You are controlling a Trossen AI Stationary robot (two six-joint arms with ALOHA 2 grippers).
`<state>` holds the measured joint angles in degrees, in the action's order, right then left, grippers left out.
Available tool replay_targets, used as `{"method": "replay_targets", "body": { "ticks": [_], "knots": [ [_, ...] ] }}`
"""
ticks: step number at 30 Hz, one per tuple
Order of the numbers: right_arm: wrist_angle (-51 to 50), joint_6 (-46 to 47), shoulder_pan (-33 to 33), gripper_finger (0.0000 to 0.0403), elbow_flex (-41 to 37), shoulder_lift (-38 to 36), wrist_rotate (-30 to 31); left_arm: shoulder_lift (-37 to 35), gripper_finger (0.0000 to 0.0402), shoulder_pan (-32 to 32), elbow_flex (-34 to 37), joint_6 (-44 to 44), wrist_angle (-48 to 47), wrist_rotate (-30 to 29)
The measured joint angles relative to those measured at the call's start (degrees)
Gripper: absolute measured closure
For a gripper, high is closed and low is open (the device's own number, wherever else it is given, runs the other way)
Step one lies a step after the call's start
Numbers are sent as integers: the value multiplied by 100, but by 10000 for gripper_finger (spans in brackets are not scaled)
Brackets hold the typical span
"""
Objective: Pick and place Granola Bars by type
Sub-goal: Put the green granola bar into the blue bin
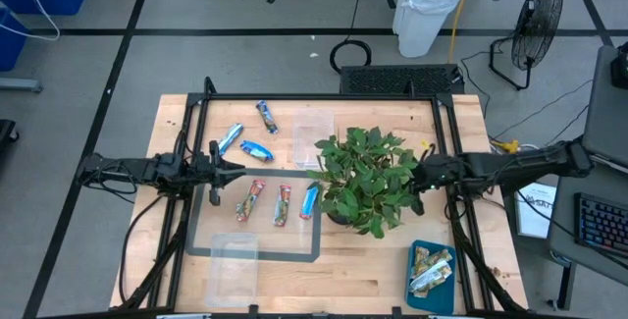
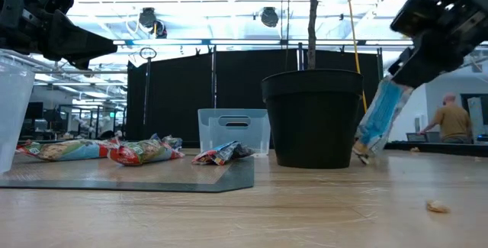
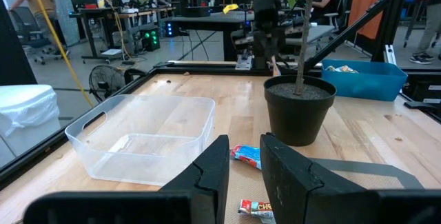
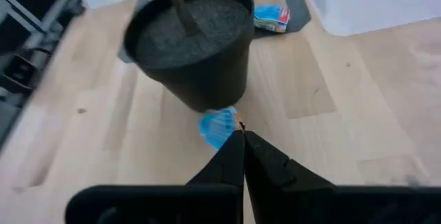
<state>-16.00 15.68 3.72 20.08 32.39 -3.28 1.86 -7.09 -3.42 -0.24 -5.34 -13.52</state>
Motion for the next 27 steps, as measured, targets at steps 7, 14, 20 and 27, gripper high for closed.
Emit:
{"method": "replay_targets", "body": {
  "ticks": [7, 14, 20, 27],
  "knots": [
    [-410, 609, 281, 403, 100, -1001, -455, -1, 314, -2, 0, 0, 2, 0],
    [-368, 332, 918, 403, 777, -1487, -354, 0, 314, -1, 0, 1, 2, 0],
    [-200, -59, 1462, 403, 1232, -1580, -280, 0, 314, 0, 0, 1, 1, 0],
    [-226, -32, 2173, 403, 1331, -1527, -768, 1, 314, 0, 0, 1, 0, 0]
  ]
}}
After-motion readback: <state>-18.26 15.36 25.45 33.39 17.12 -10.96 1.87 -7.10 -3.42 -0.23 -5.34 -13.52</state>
